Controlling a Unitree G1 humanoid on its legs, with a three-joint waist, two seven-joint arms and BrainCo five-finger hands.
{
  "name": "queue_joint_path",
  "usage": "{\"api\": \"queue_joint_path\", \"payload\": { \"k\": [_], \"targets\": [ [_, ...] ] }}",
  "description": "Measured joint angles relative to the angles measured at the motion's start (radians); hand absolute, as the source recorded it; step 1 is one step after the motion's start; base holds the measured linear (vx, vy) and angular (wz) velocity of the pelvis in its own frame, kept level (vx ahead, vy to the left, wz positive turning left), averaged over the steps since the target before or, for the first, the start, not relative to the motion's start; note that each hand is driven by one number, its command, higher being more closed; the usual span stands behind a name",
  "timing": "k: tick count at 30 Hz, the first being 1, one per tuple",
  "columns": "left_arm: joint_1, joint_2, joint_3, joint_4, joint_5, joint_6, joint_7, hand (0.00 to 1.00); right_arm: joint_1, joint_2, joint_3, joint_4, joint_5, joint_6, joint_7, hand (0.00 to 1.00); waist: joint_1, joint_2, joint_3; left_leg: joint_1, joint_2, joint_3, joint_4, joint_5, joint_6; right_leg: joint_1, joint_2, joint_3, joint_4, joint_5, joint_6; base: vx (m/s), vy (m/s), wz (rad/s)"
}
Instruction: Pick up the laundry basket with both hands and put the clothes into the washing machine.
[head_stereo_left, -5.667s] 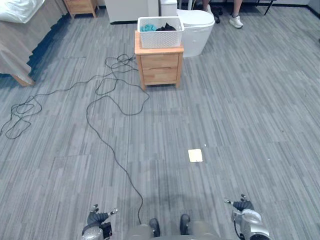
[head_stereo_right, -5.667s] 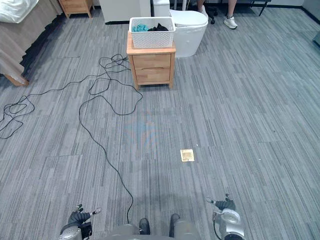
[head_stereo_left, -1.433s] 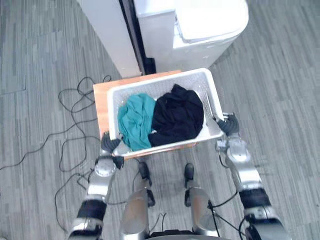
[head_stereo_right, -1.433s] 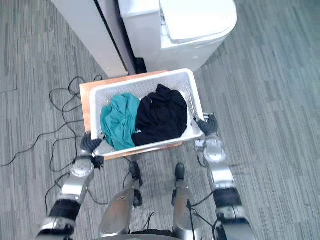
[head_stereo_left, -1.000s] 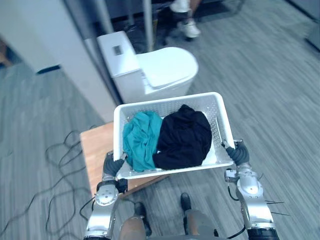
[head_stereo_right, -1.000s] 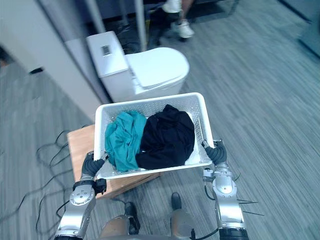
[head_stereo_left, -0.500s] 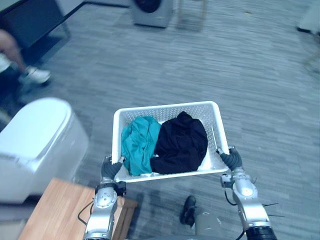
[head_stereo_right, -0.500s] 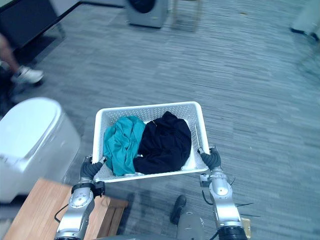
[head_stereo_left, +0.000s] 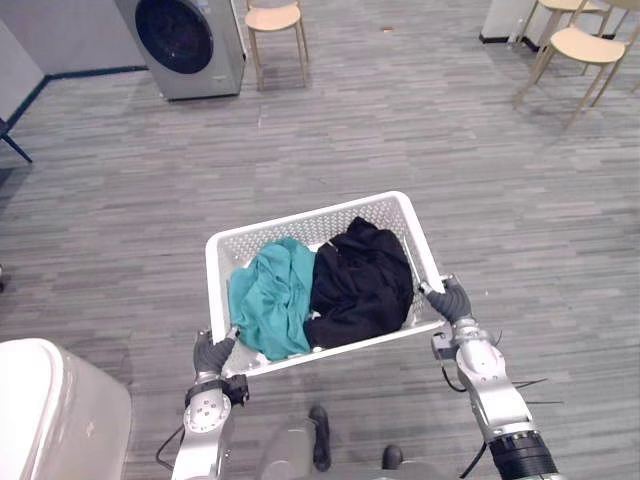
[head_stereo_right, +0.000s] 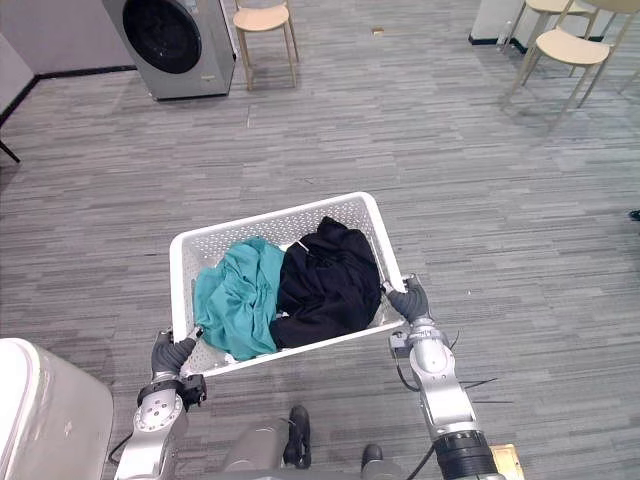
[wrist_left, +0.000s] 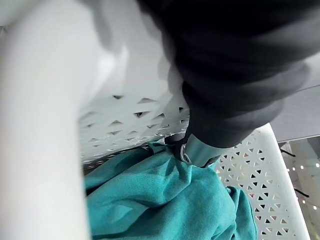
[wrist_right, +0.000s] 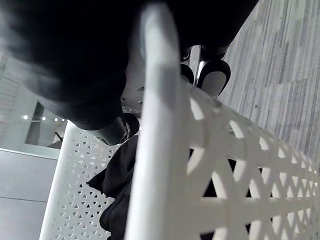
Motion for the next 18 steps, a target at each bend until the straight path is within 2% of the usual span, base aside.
{"api": "queue_joint_path", "payload": {
  "k": [1, 2, 3, 4, 5, 7, 8, 9, 10, 11, 12, 13, 14, 15, 17, 18],
  "targets": [
    [0.006, 0.002, -0.01, 0.001, 0.0, 0.001, 0.0, 1.0, 0.0, 0.006, -0.005, 0.013, -0.01, 0.001, 0.003, 1.0, -0.004, -0.002, 0.0, 0.038, -0.021, 0.005, -0.01, -0.018, 0.016, -0.053, -0.033, 0.004, 0.172, -0.03, 0.044, 0.56, 0.259, 0.12],
    [0.007, 0.009, -0.027, 0.004, 0.0, 0.002, 0.0, 1.0, 0.0, 0.016, -0.011, 0.04, -0.026, 0.001, 0.004, 1.0, -0.015, -0.013, 0.004, 0.104, -0.053, 0.002, -0.04, -0.03, 0.024, -0.129, -0.088, 0.002, 0.42, -0.018, 0.079, 0.47, 0.186, 0.25],
    [0.008, 0.022, -0.033, 0.004, 0.002, 0.004, 0.0, 1.0, 0.001, 0.021, -0.017, 0.059, -0.034, 0.002, 0.004, 1.0, -0.024, -0.022, 0.009, 0.164, -0.073, -0.008, -0.077, -0.035, 0.03, -0.174, -0.119, -0.01, 0.567, -0.019, 0.05, 0.59, 0.134, 0.3],
    [0.014, 0.038, -0.039, 0.007, 0.002, 0.007, 0.002, 1.0, 0.001, 0.032, -0.016, 0.075, -0.035, 0.002, 0.005, 1.0, -0.033, -0.021, 0.01, 0.25, -0.082, -0.022, -0.142, -0.039, 0.038, -0.229, -0.134, -0.043, 0.693, -0.046, -0.008, 0.39, 0.06, 0.16],
    [0.013, 0.042, -0.04, 0.008, 0.002, 0.007, 0.003, 1.0, 0.0, 0.035, -0.015, 0.075, -0.035, 0.002, 0.005, 1.0, -0.034, -0.02, 0.009, 0.275, -0.082, -0.03, -0.167, -0.039, 0.038, -0.251, -0.135, -0.062, 0.699, -0.059, -0.03, 0.48, 0.045, 0.08],
    [0.002, 0.054, -0.049, 0.01, 0.002, 0.007, 0.005, 1.0, -0.005, 0.034, -0.018, 0.074, -0.035, 0.0, 0.008, 1.0, -0.038, -0.019, 0.01, 0.341, -0.067, -0.048, -0.23, -0.047, 0.024, -0.332, -0.126, -0.135, 0.6, -0.09, -0.08, 0.42, -0.014, 0.09],
    [-0.002, 0.056, -0.052, 0.014, 0.002, 0.007, 0.005, 1.0, -0.006, 0.034, -0.022, 0.074, -0.035, 0.0, 0.009, 1.0, -0.04, -0.017, 0.011, 0.357, -0.062, -0.054, -0.244, -0.051, 0.016, -0.353, -0.12, -0.15, 0.548, -0.092, -0.085, 0.58, -0.077, 0.14],
    [-0.008, 0.058, -0.053, 0.024, 0.002, 0.007, 0.005, 1.0, -0.008, 0.03, -0.026, 0.074, -0.035, 0.001, 0.016, 1.0, -0.051, -0.004, 0.018, 0.389, -0.033, -0.058, -0.254, -0.073, -0.022, -0.389, -0.086, -0.166, 0.414, -0.076, -0.094, 0.49, -0.084, 0.13],
    [-0.01, 0.063, -0.053, 0.033, 0.002, 0.007, 0.004, 1.0, -0.008, 0.031, -0.025, 0.074, -0.035, 0.001, 0.02, 1.0, -0.063, 0.008, 0.025, 0.421, -0.002, -0.059, -0.255, -0.09, -0.053, -0.413, -0.043, -0.164, 0.234, 0.003, -0.092, 0.6, -0.127, 0.13],
    [-0.012, 0.068, -0.054, 0.04, 0.003, 0.007, 0.004, 1.0, -0.007, 0.031, -0.024, 0.074, -0.035, 0.002, 0.021, 1.0, -0.069, 0.01, 0.028, 0.441, 0.008, -0.059, -0.258, -0.097, -0.066, -0.417, -0.026, -0.16, 0.106, 0.071, -0.075, 0.53, -0.148, 0.16],
    [-0.021, 0.076, -0.054, 0.053, 0.004, 0.007, 0.003, 1.0, -0.006, 0.032, -0.022, 0.073, -0.036, 0.003, 0.023, 1.0, -0.085, -0.007, 0.022, 0.482, 0.002, -0.065, -0.274, -0.106, -0.083, -0.44, -0.022, -0.135, -0.085, 0.179, -0.028, 0.68, -0.214, 0.31],
    [-0.032, 0.082, -0.065, 0.062, 0.005, 0.008, 0.003, 1.0, 0.0, 0.029, -0.027, 0.064, -0.041, 0.004, 0.02, 1.0, -0.103, -0.03, 0.016, 0.546, -0.012, -0.088, -0.293, -0.137, -0.136, -0.463, -0.035, -0.114, -0.176, 0.226, -0.046, 0.6, -0.204, 0.31],
    [-0.032, 0.086, -0.067, 0.062, 0.005, 0.008, 0.003, 1.0, 0.003, 0.029, -0.028, 0.062, -0.044, 0.004, 0.02, 1.0, -0.105, -0.037, 0.013, 0.562, -0.016, -0.093, -0.295, -0.14, -0.142, -0.463, -0.038, -0.11, -0.186, 0.224, -0.053, 0.85, -0.296, 0.31],
    [-0.032, 0.068, -0.076, 0.066, 0.006, 0.01, 0.002, 1.0, 0.03, 0.025, -0.038, 0.037, -0.055, 0.005, 0.021, 1.0, -0.111, -0.015, 0.0, 0.633, 0.009, -0.116, -0.303, -0.152, -0.161, -0.458, -0.017, -0.072, -0.151, 0.38, -0.122, 0.77, -0.258, 0.14],
    [-0.035, 0.029, -0.087, 0.065, 0.011, 0.009, 0.001, 1.0, 0.043, 0.016, -0.068, 0.021, -0.057, 0.006, 0.02, 1.0, -0.113, 0.062, -0.018, 0.613, 0.08, -0.126, -0.208, -0.148, -0.168, -0.47, 0.041, -0.092, -0.061, 0.415, -0.135, 0.7, -0.241, 0.11],
    [-0.044, 0.016, -0.092, 0.065, 0.013, 0.008, -0.001, 1.0, 0.047, 0.013, -0.089, 0.019, -0.057, 0.006, 0.023, 1.0, -0.114, 0.098, -0.012, 0.552, 0.136, -0.126, -0.017, -0.101, -0.238, -0.463, 0.074, -0.12, 0.013, 0.355, -0.176, 0.57, -0.233, -0.04]
  ]
}}
